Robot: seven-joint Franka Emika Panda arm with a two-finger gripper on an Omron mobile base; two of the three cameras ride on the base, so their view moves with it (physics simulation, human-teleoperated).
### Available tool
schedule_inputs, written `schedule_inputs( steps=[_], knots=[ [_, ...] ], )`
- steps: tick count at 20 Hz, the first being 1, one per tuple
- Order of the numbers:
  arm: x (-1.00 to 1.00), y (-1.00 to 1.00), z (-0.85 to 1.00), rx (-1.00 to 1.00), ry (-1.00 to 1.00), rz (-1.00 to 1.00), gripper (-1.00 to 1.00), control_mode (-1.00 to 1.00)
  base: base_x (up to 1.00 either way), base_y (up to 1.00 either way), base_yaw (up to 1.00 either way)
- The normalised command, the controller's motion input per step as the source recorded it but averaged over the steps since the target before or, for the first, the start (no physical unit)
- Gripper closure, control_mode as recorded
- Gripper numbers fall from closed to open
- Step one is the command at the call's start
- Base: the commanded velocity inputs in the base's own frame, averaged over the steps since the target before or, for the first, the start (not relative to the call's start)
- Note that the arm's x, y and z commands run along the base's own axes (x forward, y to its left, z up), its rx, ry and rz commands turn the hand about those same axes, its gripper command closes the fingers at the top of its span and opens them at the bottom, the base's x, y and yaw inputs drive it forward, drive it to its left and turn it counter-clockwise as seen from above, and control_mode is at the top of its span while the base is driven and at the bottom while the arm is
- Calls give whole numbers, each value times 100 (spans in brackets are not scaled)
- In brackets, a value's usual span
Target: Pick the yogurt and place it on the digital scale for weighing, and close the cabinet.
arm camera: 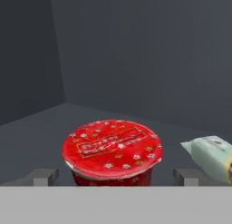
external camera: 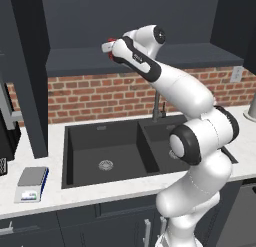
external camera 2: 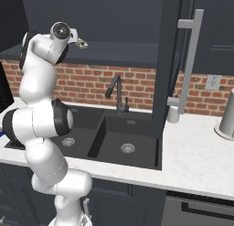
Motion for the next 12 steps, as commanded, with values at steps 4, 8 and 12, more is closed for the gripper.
schedule_inputs(
  steps=[4,8,12],
  knots=[
    [28,1,0,0,0,0,100,-100,0,0,0],
    [12,7,0,0,0,0,100,-100,0,0,0],
    [0,16,-6,0,0,0,100,-100,0,0,0]
  ],
)
